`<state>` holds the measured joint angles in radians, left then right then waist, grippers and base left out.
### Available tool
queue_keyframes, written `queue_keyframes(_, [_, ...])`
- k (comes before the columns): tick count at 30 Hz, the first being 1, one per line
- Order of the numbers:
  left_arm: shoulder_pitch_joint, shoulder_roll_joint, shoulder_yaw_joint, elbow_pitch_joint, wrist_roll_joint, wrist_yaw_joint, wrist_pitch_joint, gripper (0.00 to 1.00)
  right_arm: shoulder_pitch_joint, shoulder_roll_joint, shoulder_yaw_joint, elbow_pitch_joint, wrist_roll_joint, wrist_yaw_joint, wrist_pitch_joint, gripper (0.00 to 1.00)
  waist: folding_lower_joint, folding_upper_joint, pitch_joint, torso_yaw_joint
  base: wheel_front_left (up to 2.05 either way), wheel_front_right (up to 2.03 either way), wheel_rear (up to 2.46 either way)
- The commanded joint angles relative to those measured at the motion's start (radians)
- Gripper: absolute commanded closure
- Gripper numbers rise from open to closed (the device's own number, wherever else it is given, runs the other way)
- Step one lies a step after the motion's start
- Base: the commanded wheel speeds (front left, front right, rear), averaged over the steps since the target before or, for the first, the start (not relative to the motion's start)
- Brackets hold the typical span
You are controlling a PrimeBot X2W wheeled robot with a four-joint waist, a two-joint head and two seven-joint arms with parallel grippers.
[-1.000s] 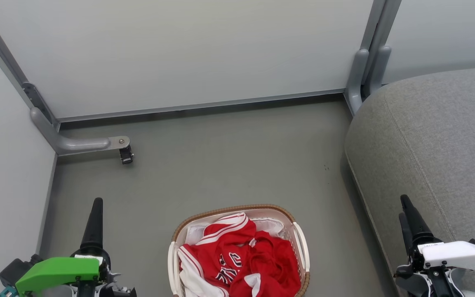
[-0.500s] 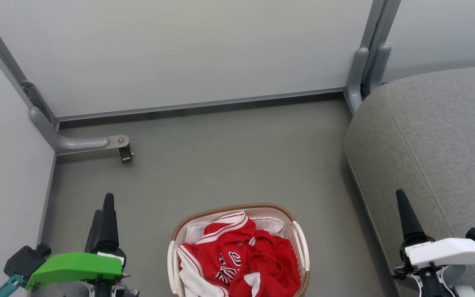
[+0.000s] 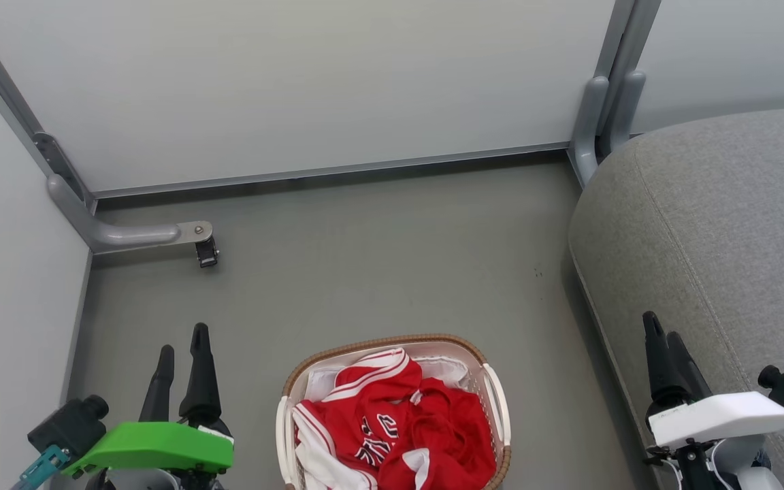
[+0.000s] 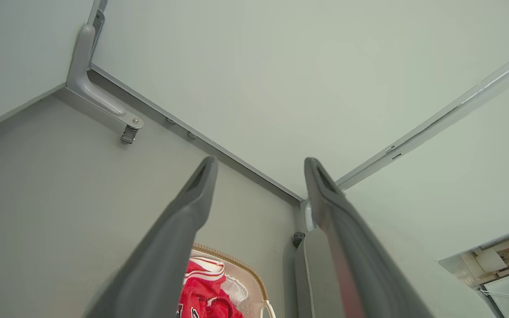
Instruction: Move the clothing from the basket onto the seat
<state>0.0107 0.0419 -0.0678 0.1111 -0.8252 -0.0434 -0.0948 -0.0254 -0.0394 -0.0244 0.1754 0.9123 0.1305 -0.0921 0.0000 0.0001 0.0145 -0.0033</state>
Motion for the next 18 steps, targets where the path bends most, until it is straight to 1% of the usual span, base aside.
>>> queue_keyframes(1, [0.001,0.006,-0.005,-0.010,0.042,0.004,-0.011,0.00,0.006,-0.006,0.004,-0.010,-0.042,0.000,-0.013,0.00,0.0000,-0.0001,0.000,0.000,0.00,0.00,0.00])
queue_keyframes(9, [0.014,0.007,-0.015,-0.002,0.138,0.012,-0.034,0.00,0.008,-0.007,0.019,-0.018,-0.157,0.000,-0.036,0.00,0.0000,-0.0001,0.000,0.000,0.00,0.00,0.00])
queue_keyframes(18, [0.019,0.008,-0.030,0.011,0.214,0.018,-0.058,0.00,0.011,-0.008,0.033,-0.011,-0.258,0.000,-0.060,0.00,0.0000,-0.0001,0.001,0.000,0.00,0.00,0.00])
